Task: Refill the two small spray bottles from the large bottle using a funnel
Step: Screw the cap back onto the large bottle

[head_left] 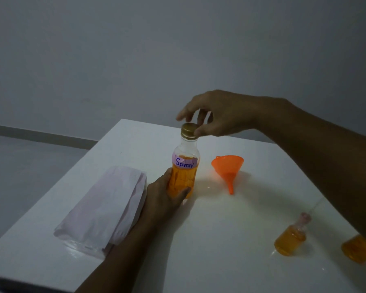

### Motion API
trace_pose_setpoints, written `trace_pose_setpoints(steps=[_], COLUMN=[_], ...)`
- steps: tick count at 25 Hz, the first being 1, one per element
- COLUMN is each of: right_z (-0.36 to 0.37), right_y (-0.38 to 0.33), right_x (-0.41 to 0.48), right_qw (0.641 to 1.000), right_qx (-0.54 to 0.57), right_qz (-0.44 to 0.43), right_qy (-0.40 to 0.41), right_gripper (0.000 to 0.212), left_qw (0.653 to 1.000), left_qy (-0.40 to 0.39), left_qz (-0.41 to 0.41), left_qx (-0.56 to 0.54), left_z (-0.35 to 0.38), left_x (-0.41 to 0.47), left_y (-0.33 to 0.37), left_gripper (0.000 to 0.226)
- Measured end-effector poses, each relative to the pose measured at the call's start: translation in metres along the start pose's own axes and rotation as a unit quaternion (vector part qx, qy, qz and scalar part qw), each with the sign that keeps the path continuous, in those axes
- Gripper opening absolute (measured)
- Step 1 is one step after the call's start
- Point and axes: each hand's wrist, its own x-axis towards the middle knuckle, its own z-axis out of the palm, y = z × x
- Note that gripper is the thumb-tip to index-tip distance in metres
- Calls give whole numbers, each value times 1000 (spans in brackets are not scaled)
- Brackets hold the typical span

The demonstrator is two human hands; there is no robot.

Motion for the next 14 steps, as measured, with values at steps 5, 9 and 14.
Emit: trace_pose_setpoints(steps=[5, 9, 14], right_z=[12, 24, 11], right_y=[-7, -7, 8], right_x=[11, 4, -5], right_qw=[996, 989, 985], right_qx=[-88, -146, -171], right_qz=[19, 25, -16], right_qy=[29, 19, -21], right_gripper=[25, 24, 39], left_qw=[1000, 999, 999], left_qy=[-13, 6, 0], left_qz=[-23, -27, -30], left_qx=[11, 18, 28], left_z=[2, 1, -2], left_x=[0, -5, -7], left_y=[2, 6, 6], left_gripper=[71, 70, 76])
